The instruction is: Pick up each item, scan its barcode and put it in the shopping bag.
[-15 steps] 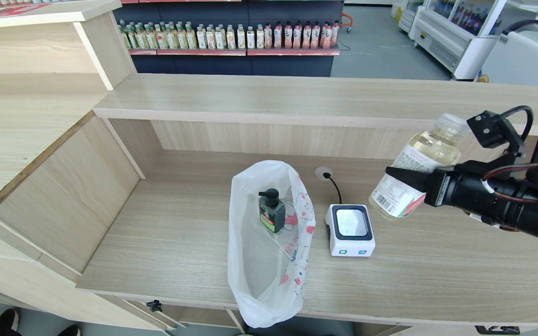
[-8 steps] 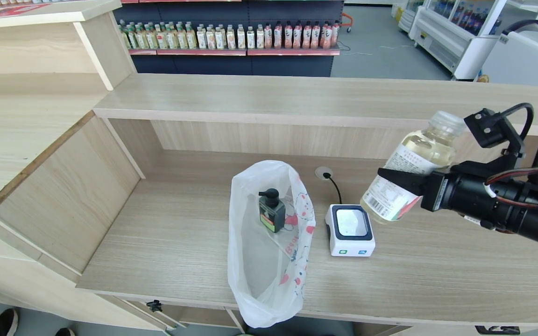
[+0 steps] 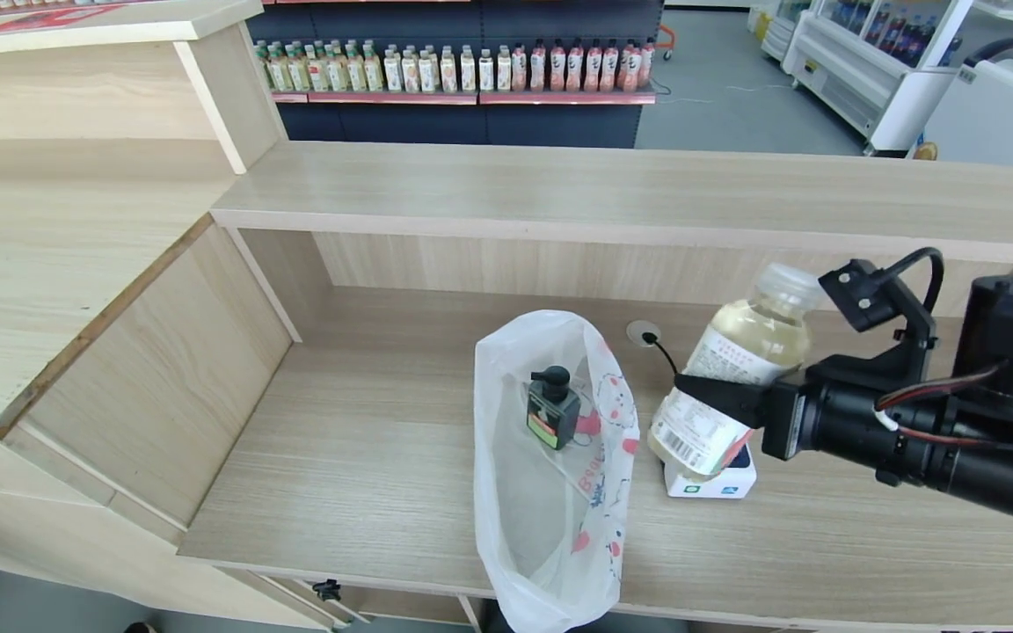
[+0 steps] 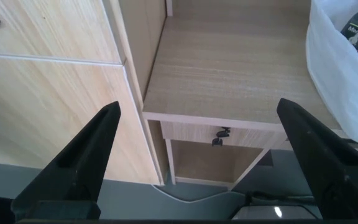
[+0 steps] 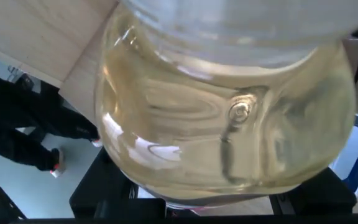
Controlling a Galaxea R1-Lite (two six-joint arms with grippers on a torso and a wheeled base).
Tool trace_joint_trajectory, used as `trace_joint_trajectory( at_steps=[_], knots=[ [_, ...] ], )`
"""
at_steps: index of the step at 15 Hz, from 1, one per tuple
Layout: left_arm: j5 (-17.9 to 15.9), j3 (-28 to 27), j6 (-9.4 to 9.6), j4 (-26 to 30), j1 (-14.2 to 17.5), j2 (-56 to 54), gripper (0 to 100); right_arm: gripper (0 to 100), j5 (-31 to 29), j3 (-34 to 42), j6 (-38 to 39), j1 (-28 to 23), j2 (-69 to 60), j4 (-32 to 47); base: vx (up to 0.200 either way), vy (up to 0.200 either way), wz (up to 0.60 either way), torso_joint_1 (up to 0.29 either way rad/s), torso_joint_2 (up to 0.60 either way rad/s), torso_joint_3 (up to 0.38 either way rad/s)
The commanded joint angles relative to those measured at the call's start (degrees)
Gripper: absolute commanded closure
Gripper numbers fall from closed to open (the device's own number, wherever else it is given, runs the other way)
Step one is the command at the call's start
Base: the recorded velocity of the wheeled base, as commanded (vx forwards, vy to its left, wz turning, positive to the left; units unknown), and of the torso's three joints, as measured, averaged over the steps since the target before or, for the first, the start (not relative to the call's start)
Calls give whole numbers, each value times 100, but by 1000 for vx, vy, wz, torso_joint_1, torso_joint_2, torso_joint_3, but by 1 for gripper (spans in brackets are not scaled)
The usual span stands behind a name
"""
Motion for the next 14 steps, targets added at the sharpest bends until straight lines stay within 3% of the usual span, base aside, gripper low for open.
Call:
trace_joint_trajectory(
  at_steps=[1, 4, 14],
  knots=[
    [0, 1, 1, -1, -3, -2, 0, 100, 6, 255, -23, 213, 137, -20, 0, 0, 0, 0, 0, 0],
    [0, 1, 1, -1, -3, -2, 0, 100, 6, 343, -58, 301, 682, -82, 0, 0, 0, 0, 0, 0],
    [0, 1, -7, -1, -3, -2, 0, 100, -20, 360, -542, 749, 2721, -2455, 0, 0, 0, 0, 0, 0]
  ],
)
